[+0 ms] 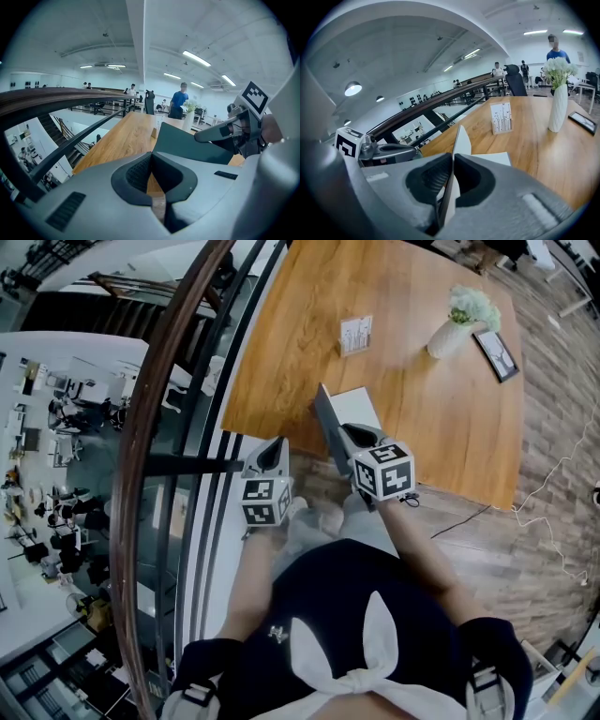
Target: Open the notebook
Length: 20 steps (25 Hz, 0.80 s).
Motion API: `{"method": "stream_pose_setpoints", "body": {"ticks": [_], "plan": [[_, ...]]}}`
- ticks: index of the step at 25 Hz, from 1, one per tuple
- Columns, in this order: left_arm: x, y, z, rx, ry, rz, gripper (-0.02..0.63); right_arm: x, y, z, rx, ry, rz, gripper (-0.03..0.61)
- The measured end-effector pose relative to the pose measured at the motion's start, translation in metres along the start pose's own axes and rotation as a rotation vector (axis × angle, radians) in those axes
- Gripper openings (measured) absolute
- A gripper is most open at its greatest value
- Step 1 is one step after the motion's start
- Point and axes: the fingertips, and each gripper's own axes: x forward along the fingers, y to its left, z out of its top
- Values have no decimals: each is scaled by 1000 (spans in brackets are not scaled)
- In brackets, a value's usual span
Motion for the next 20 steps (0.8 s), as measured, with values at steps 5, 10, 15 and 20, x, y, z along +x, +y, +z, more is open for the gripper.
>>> {"method": "stream_pose_setpoints", "body": {"ticks": [5,10,15,20], "plan": [[-4,5,-1,-6,0,8,17,4,11,2,-8,-1,22,21],[-9,11,-3,-7,0,13,17,7,22,2,-17,-3,32,23],[-14,20,-5,-5,2,10,18,13,32,0,-11,-9,37,25],[-16,25,-6,0,1,0,18,15,37,-1,-5,-10,31,25]]}}
